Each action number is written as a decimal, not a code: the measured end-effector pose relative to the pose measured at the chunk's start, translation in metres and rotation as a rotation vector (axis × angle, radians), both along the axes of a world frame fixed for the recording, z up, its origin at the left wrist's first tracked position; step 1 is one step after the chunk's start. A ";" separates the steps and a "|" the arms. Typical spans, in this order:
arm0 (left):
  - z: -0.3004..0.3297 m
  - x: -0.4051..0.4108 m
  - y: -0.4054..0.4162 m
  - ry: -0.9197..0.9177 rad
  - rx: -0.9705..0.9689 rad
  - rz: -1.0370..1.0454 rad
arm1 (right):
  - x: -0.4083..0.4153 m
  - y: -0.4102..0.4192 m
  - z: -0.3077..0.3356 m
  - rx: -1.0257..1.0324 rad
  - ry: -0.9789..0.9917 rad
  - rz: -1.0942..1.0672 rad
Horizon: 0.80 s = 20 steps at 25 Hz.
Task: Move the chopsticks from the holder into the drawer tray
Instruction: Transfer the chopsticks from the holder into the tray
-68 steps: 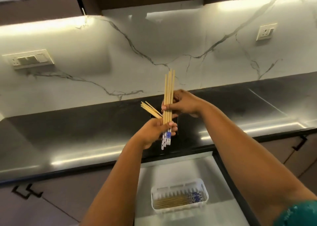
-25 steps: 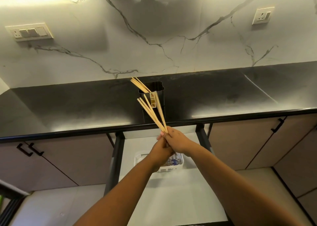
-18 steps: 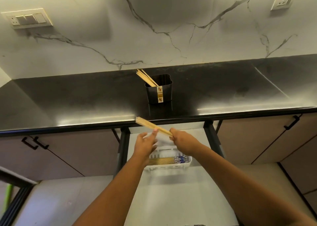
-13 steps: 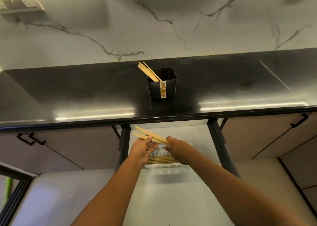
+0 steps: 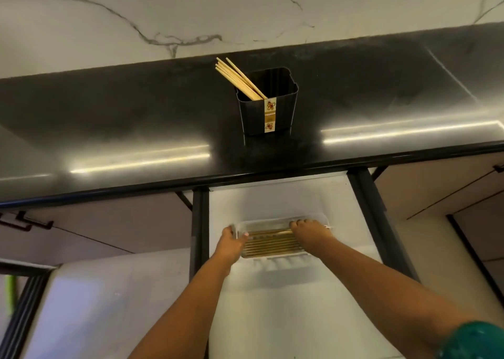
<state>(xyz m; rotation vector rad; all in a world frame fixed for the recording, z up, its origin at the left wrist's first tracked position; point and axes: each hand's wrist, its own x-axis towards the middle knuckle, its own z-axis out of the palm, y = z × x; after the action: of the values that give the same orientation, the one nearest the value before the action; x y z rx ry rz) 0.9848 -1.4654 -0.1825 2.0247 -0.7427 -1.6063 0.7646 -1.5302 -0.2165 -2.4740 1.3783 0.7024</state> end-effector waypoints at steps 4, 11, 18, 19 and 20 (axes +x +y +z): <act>-0.026 0.002 0.002 -0.224 -0.045 -0.257 | 0.018 0.002 -0.008 -0.094 0.004 0.085; -0.039 0.001 0.003 -0.285 -0.085 -0.272 | 0.011 0.005 -0.013 -0.163 0.004 -0.042; -0.041 0.000 0.006 -0.213 0.006 -0.123 | 0.004 0.005 -0.024 -0.091 -0.046 -0.133; -0.041 -0.001 0.005 -0.214 0.009 -0.101 | 0.006 0.004 -0.025 -0.079 -0.050 -0.123; -0.042 -0.001 0.005 -0.214 0.010 -0.089 | 0.008 0.003 -0.025 -0.076 -0.053 -0.125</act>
<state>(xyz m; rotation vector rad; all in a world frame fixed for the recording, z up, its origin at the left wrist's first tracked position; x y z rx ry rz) 0.9834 -1.4601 -0.2244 2.2228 -0.9155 -1.4566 0.7725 -1.5272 -0.2417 -2.4185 1.5514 0.5635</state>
